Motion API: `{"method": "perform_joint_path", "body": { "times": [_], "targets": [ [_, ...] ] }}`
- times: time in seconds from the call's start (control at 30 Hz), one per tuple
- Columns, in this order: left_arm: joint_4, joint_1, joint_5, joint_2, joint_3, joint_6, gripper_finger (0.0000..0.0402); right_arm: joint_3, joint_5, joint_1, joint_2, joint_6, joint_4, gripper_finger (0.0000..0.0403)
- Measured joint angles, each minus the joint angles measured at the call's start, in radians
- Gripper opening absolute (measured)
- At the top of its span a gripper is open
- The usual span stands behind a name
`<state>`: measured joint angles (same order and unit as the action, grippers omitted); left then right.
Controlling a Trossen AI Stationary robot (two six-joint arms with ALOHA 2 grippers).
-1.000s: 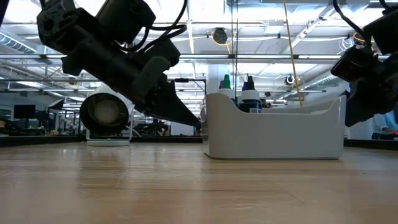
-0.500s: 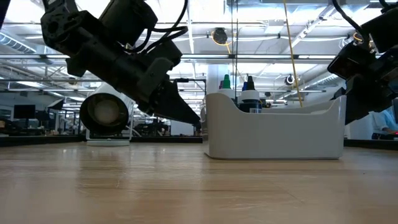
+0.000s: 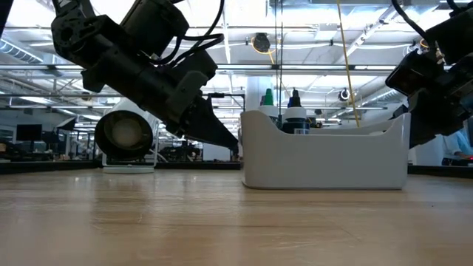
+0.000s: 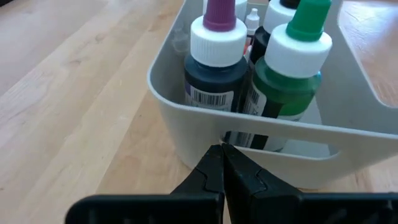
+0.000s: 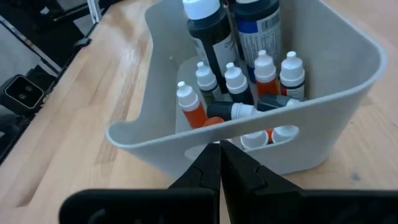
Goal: Pick & Place food coloring
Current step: Adjust the bin on the table, then return to Home Position
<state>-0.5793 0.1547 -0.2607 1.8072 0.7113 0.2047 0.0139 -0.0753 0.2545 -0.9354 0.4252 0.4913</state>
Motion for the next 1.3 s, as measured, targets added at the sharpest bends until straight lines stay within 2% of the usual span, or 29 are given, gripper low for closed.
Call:
{"method": "perform_joint_path", "body": {
  "times": [0.33, 0.73, 0.93, 1.17, 1.3],
  "targets": [
    [0.000, -0.005, 0.002, 0.000, 0.000, 0.000, 0.0004, 0.008, -0.005, 0.016, -0.070, 0.000, 0.064, 0.0000],
    [0.035, -0.005, -0.001, -0.006, -0.001, -0.016, 0.0006, 0.009, 0.002, 0.016, -0.041, -0.003, 0.042, 0.0000],
    [0.099, -0.005, -0.021, -0.031, -0.001, -0.043, 0.0004, 0.010, 0.000, 0.015, 0.020, -0.002, -0.039, 0.0000],
    [0.258, 0.000, -0.069, -0.166, -0.001, -0.084, 0.0003, 0.020, -0.004, -0.026, 0.130, -0.015, -0.117, 0.0000],
    [0.337, 0.005, -0.082, -0.260, -0.001, -0.177, 0.0004, 0.088, -0.016, -0.066, 0.195, -0.050, -0.332, 0.0000]
  ]
}}
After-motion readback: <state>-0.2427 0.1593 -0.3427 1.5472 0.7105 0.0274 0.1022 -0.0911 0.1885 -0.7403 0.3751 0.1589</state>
